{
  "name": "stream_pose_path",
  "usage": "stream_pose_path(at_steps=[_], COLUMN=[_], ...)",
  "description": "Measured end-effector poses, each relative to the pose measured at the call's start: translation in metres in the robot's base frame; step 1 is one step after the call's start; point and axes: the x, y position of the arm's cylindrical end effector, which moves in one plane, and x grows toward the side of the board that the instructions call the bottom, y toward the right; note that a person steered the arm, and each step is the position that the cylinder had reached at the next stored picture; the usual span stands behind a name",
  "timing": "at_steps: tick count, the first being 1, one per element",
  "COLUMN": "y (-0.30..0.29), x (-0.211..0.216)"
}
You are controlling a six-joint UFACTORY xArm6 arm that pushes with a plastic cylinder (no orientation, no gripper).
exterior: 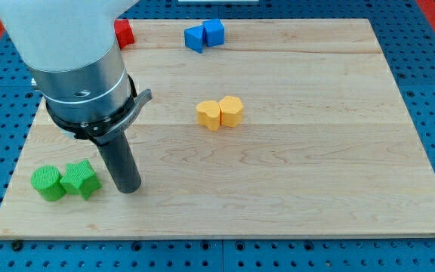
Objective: Separate the yellow blocks from each other
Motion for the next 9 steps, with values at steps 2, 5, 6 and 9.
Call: stream_pose_path(at_steps=[2,5,6,9], y=[-0.017,0.093,0.148,0.171], x=[-0.071,-0.138,-0.136,-0.136])
